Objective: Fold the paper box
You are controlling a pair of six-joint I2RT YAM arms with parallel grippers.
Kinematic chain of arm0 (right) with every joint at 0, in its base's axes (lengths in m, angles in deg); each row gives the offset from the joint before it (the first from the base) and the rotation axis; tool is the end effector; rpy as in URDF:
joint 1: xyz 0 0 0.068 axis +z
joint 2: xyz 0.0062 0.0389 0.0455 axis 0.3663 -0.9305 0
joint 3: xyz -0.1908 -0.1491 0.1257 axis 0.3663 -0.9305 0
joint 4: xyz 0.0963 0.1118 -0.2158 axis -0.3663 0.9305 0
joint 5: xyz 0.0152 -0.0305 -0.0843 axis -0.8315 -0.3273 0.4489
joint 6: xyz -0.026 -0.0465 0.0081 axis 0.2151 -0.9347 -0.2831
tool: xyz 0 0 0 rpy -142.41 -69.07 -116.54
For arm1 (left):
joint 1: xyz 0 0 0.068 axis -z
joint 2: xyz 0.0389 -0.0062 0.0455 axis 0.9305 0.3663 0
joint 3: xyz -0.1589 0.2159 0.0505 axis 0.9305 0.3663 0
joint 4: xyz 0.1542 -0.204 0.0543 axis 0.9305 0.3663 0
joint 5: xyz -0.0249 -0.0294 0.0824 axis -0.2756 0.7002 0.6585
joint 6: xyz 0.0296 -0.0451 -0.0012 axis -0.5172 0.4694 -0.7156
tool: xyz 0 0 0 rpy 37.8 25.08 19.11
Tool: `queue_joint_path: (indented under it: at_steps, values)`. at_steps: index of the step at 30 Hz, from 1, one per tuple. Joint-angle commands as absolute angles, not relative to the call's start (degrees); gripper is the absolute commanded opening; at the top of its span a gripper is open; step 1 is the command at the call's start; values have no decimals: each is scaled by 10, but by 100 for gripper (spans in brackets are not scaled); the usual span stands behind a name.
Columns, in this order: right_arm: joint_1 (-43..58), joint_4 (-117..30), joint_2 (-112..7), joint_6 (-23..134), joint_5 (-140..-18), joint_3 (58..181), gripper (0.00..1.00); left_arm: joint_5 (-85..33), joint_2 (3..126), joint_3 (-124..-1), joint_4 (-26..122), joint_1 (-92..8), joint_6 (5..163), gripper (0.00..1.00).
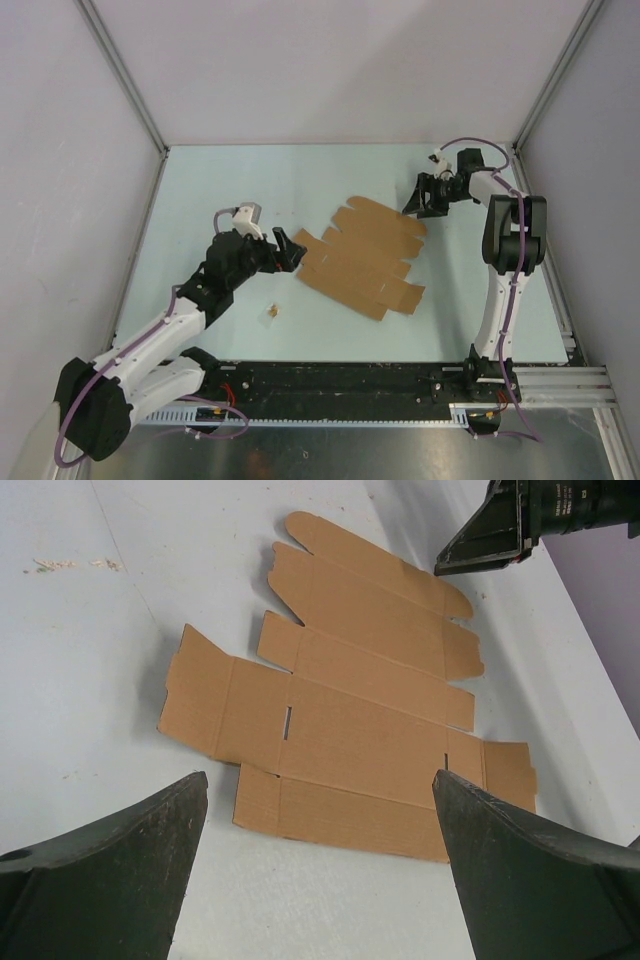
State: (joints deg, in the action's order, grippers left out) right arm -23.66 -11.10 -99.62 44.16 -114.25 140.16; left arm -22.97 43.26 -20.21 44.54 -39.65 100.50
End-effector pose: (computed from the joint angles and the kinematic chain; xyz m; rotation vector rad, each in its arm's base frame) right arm 0.4651 0.0064 0.1515 -0.2750 2.5058 0.9467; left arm 0.1890 -0.1077 0.2461 0.0689 1.9693 -0.7508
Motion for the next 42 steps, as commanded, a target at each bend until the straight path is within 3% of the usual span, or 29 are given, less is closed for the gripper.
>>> queue_joint_path:
  at_steps: [1,22,30,33,42]
  values:
    - [-230,-59,-1021,424,-1163,1371,72,-243,436,-231,440,-394,1000,100]
    - [-218,-73,-1007,394,-1317,1311,47,-246,433,-218,443,-393,1000,100]
    - [-196,-72,-988,407,-1270,1292,45,-241,453,-212,448,-393,997,99]
    - [-188,-91,-975,421,-1258,1269,43,-233,476,-221,462,-380,993,94]
    - [-174,-137,-929,465,-1208,1215,41,-142,590,-239,495,-274,1004,88]
